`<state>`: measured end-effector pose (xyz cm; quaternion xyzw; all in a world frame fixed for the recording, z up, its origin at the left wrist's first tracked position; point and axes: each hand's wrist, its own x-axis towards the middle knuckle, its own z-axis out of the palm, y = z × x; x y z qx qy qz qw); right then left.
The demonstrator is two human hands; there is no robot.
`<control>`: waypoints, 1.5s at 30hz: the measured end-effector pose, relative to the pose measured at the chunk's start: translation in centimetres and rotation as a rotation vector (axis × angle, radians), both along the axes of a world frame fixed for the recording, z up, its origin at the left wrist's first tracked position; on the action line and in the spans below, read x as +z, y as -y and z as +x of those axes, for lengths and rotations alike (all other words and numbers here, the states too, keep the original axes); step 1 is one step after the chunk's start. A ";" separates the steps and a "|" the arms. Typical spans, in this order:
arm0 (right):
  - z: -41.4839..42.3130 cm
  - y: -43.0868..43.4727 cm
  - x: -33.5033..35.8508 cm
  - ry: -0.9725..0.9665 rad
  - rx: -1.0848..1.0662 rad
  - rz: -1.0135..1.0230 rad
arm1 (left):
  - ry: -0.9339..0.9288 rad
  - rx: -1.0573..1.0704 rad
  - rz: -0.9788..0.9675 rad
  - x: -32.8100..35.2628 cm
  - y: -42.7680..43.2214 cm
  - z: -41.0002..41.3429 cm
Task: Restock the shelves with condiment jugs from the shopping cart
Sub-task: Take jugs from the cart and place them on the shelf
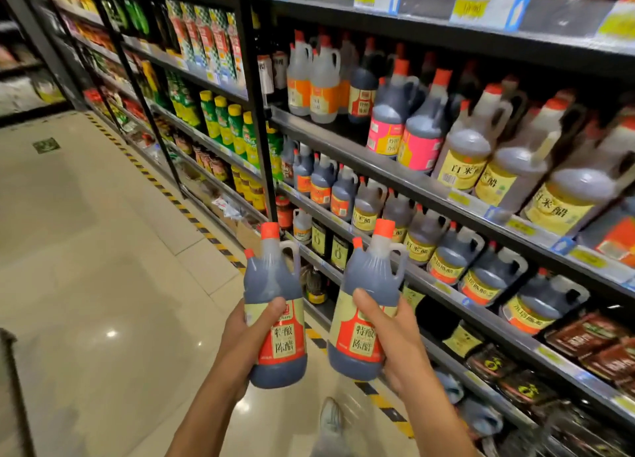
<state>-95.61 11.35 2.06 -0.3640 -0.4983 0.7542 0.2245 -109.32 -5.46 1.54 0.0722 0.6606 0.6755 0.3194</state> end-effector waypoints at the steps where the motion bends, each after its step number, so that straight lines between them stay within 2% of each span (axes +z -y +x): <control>1: -1.3 -1.4 0.1 -0.009 0.007 0.002 | -0.013 -0.004 0.000 0.2 -1.6 -1.3; 13: -14.0 -13.5 2.5 -0.144 0.047 0.050 | -0.106 -0.021 0.071 2.8 -15.6 -14.1; 18: -19.3 -16.4 2.9 -0.121 -0.008 0.104 | -0.139 -0.076 0.129 2.9 -19.4 -20.6; 22: -24.2 -18.1 3.4 -0.112 -0.088 0.155 | -0.183 -0.191 0.176 3.3 -22.8 -26.9; 27: -30.4 -18.2 4.6 -0.098 -0.285 0.191 | -0.207 -0.406 0.215 4.7 -26.4 -35.0; 35: -36.6 -18.1 6.2 -0.066 -0.565 0.209 | -0.304 -0.790 0.348 7.6 -32.2 -42.9; 45: -37.3 -18.8 7.7 -0.031 -0.649 0.289 | -0.599 -0.840 0.439 12.2 -36.8 -44.7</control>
